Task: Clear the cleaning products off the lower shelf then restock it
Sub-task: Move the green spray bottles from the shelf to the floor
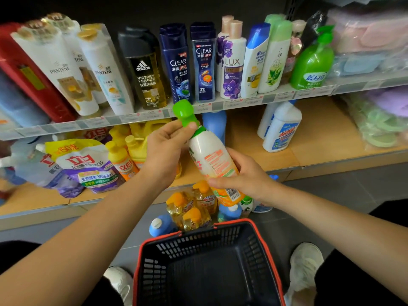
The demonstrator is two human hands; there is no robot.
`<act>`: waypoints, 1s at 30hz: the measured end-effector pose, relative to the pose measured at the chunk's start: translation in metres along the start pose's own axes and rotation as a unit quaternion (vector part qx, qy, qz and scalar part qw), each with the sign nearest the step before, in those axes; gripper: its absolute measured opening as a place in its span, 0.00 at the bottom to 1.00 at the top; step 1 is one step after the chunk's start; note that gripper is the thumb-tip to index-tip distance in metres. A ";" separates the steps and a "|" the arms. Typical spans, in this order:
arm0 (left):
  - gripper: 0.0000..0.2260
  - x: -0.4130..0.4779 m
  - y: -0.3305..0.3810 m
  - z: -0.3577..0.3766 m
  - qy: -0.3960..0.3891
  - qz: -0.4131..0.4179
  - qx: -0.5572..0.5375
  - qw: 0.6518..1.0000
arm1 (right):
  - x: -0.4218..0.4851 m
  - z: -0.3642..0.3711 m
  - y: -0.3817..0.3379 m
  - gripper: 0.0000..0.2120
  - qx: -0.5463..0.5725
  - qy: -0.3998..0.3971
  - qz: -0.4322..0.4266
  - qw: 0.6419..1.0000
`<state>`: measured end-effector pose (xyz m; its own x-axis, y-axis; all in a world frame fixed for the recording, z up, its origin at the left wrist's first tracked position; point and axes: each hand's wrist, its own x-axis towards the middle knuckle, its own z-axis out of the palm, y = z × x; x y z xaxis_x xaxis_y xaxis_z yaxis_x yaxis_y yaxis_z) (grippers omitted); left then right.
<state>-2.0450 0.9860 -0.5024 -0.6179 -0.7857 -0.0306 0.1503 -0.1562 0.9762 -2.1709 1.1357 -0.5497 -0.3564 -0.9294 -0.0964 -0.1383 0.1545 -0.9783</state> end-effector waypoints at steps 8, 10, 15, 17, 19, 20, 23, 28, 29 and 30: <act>0.04 -0.004 -0.011 0.008 0.083 0.008 0.014 0.996 | -0.010 0.011 0.006 0.45 -0.219 0.127 -0.083 0.964; 0.04 -0.001 -0.008 0.009 0.072 0.008 0.015 0.997 | -0.010 0.011 0.004 0.46 -0.216 0.131 -0.061 0.966; 0.03 0.001 -0.003 0.008 0.016 -0.034 -0.020 0.999 | -0.010 0.010 0.001 0.36 -0.108 0.075 -0.019 0.991; 0.05 -0.001 -0.003 0.007 -0.009 -0.042 -0.047 0.998 | -0.011 0.010 0.000 0.33 -0.036 0.042 0.006 0.998; 0.09 -0.001 -0.003 0.007 -0.033 -0.047 -0.073 0.996 | -0.011 0.011 -0.002 0.31 0.055 0.010 0.041 0.998; 0.11 0.000 -0.002 0.007 -0.044 -0.053 -0.084 0.994 | -0.012 0.012 -0.003 0.30 0.108 -0.009 0.059 0.992; 0.16 0.001 0.001 0.007 -0.082 -0.093 -0.123 0.985 | -0.013 0.012 -0.008 0.29 0.241 -0.081 0.102 0.962; 0.21 0.001 0.003 0.004 -0.133 -0.148 -0.177 0.964 | -0.016 0.007 -0.013 0.33 0.332 -0.173 0.115 0.920; 0.21 0.000 0.003 0.004 -0.134 -0.148 -0.178 0.964 | -0.016 0.006 -0.013 0.33 0.334 -0.180 0.116 0.918; 0.20 0.001 0.004 0.003 -0.133 -0.144 -0.176 0.965 | -0.015 0.006 -0.013 0.34 0.328 -0.181 0.117 0.920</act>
<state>-2.0472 0.9867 -0.4982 -0.8417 -0.5063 -0.1877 0.1671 -0.5748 0.8011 -2.1584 1.1461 -0.5369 0.0429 -0.9656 -0.2565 0.5330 0.2393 -0.8116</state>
